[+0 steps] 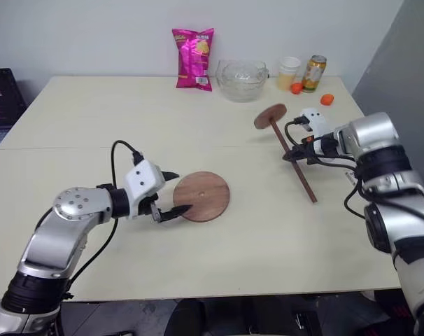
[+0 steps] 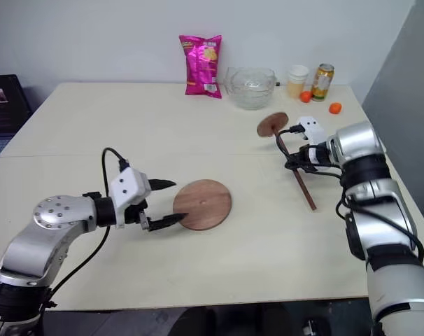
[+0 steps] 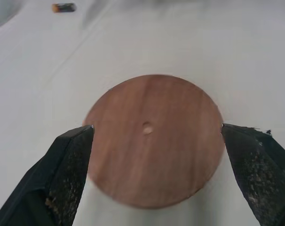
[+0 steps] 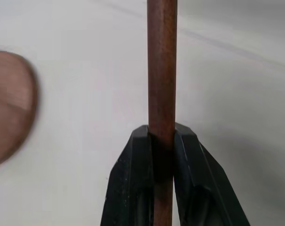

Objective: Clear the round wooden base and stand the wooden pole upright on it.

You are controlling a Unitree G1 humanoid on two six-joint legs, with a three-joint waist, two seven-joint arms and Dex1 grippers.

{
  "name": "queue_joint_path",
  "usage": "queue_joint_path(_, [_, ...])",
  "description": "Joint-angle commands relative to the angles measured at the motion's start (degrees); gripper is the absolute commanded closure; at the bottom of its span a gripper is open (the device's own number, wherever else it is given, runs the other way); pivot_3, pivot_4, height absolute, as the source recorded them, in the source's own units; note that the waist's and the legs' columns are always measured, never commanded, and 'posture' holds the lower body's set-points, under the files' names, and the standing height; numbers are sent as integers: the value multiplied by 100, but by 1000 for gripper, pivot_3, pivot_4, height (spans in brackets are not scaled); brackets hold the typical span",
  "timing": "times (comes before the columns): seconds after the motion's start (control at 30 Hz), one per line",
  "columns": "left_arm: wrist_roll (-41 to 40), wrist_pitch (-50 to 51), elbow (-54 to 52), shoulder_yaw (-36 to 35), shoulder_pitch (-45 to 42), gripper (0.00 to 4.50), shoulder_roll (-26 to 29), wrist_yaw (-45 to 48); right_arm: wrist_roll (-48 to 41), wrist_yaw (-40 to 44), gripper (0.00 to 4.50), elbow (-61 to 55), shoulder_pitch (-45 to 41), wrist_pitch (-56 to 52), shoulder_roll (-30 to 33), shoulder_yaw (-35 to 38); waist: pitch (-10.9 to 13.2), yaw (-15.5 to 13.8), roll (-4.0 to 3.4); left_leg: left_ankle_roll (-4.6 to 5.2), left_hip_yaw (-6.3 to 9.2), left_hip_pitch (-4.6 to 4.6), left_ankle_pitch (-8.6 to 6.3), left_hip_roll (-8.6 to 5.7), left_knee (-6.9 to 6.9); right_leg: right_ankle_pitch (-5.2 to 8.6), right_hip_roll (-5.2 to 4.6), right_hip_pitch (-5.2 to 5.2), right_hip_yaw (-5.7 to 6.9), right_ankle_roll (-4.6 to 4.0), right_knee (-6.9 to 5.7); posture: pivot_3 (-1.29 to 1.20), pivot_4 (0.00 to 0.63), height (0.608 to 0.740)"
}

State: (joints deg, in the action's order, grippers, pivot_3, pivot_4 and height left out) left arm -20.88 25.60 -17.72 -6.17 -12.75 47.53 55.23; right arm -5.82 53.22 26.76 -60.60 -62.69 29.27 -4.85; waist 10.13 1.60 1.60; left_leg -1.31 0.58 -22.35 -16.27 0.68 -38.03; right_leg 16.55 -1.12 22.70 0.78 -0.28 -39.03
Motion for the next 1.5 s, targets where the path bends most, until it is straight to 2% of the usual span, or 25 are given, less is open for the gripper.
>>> queue_joint_path(0.03, [-572, 333, -219, -883, 193, 0, 102, -81, -659, -490, 4295, -2118, 813, 711, -450, 937, -1, 19, 1, 0, 2, -8, 0, 1, 0, 0, 0, 7, 1, 0, 0, 0, 150, 740])
queue_joint_path(0.17, [-967, 903, -611, -1592, 570, 0, 268, -235, -1119, -477, 4295, -3338, 1699, 1636, -810, 1114, -1, 6, 2, -2, 9, -56, 1, 1, -11, -5, 1, 55, 7, 5, -12, 0, 150, 740])
queue_joint_path(0.27, [-1016, 999, -868, -2124, 1219, 0, 483, -39, -1230, -722, 4295, -3832, 2178, 2841, -1535, 818, -3, 29, 5, -2, 7, -50, 1, -1, -11, -5, 0, 52, 3, 6, -8, 0, 150, 740])
queue_joint_path(0.4, [-1100, 921, -1219, -2243, 1640, 0, 220, -287, -1373, -1138, 4295, -3794, 2478, 3691, -2574, 568, -3, 32, 5, -2, 2, -33, 2, 6, -3, -5, 4, 53, -1, 5, -29, 0, 150, 740])
queue_joint_path(0.53, [-1048, 717, -1222, -1984, 1642, 0, -41, -446, -1179, -1237, 4295, -3598, 2759, 4708, -3080, 95, -7, -29, 12, -3, 7, -30, 2, 0, -10, -5, 1, 50, 2, 5, -41, 0, 150, 740])
queue_joint_path(0.67, [-1088, 581, -1068, -1905, 1670, 0, 70, -132, -818, -1303, 4295, -2957, 2908, 5766, -3307, -313, -18, -10, 30, -4, 7, -29, 2, -3, -12, -5, 1, 49, 2, 4, -41, 0, 150, 740])
queue_joint_path(0.87, [-1039, 446, -784, -1643, 1617, 0, 297, 218, -613, -1276, 4295, -2108, 2787, 6602, -3388, -585, -17, 12, 28, -5, 5, -20, 3, -1, -7, -3, 3, 49, 0, 2, -47, 0, 150, 740])
queue_joint_path(1.13, [-771, -23, -385, -1180, 1384, 0, 420, 532, -696, -1116, 4295, -1679, 2683, 6772, -3430, -765, -17, 8, 28, -5, 3, -19, 3, -1, -7, -3, 3, 50, -1, 1, -47, 0, 150, 740])
queue_joint_path(1.5, [-928, 87, -567, -1301, 1454, 0, 487, 572, -625, -1118, 4295, -1298, 2772, 7109, -3459, -862, -17, 12, 28, -4, 3, -18, 3, 1, -8, -3, 3, 50, -2, 1, -50, 0, 150, 740])
